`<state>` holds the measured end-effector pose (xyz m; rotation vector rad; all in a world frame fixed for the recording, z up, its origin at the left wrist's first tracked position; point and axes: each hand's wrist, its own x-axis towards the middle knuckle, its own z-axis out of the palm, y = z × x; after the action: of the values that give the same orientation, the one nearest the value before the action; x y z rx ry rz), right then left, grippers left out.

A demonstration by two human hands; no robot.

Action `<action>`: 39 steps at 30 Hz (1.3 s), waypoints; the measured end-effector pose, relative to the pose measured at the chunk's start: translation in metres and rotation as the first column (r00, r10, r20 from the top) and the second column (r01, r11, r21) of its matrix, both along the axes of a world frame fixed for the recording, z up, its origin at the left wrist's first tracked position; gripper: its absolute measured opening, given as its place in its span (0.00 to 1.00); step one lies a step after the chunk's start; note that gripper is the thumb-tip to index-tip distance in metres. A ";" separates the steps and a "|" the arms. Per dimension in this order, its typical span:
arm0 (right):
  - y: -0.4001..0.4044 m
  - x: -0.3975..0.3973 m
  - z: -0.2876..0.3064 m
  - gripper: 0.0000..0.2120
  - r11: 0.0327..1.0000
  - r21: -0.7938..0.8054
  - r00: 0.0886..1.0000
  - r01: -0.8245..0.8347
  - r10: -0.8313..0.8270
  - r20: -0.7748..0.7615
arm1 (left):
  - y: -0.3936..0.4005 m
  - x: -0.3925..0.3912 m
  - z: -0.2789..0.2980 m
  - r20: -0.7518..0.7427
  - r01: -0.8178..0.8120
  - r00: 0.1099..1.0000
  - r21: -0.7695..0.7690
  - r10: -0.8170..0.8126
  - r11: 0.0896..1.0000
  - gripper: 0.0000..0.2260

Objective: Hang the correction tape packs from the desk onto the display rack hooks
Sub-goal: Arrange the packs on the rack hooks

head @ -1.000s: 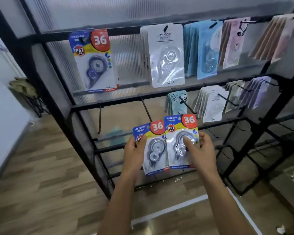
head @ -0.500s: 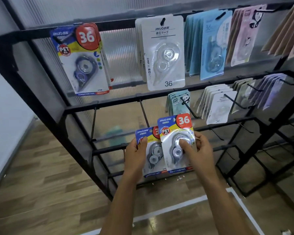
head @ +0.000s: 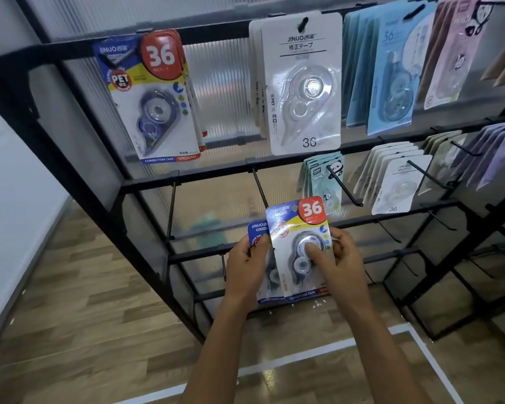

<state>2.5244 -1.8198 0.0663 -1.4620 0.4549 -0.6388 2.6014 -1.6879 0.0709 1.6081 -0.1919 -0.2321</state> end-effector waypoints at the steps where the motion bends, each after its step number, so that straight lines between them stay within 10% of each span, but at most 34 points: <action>1: -0.001 0.000 0.001 0.13 1.000 0.008 1.000 0.010 -0.011 0.010 | -0.001 0.001 -0.001 -0.003 0.006 1.000 -0.002 -0.006 1.000 0.07; 39: -0.016 0.005 -0.001 0.09 0.993 0.005 0.992 -0.120 0.120 -0.046 | -0.014 0.043 -0.014 0.055 -0.154 0.987 0.095 0.150 0.983 0.10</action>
<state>2.5294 -1.8360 0.0656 -1.4920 0.3995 -0.5094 2.6449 -1.7021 0.0567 1.7190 -0.0948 -0.0862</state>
